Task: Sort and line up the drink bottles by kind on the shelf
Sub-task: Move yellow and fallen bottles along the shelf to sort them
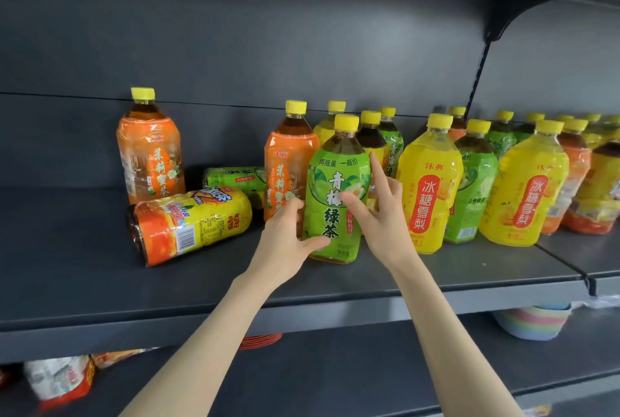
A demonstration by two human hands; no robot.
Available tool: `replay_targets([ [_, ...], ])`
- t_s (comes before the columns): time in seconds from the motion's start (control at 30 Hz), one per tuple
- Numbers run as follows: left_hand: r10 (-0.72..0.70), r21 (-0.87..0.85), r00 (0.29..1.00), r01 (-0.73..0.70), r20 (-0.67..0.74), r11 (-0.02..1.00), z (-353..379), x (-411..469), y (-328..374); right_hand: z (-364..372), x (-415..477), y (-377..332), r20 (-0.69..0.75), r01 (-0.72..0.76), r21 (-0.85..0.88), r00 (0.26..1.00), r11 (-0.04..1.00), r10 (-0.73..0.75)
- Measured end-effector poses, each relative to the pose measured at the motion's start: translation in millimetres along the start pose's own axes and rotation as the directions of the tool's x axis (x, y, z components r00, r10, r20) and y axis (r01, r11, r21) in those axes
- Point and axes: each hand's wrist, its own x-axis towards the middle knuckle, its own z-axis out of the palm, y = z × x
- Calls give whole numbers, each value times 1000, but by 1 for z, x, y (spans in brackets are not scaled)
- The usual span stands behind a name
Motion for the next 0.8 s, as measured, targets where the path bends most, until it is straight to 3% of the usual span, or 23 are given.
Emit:
replay_targets([
  [0.63, -12, 201, 999, 23, -52, 979, -3, -9, 12, -10, -3, -2, -61, 66, -235, 995, 970, -82],
  [0.8, 24, 224, 991, 6, -129, 975, -13, -22, 18, -24, -14, -18, -147, 164, -302, 965, 939, -216],
])
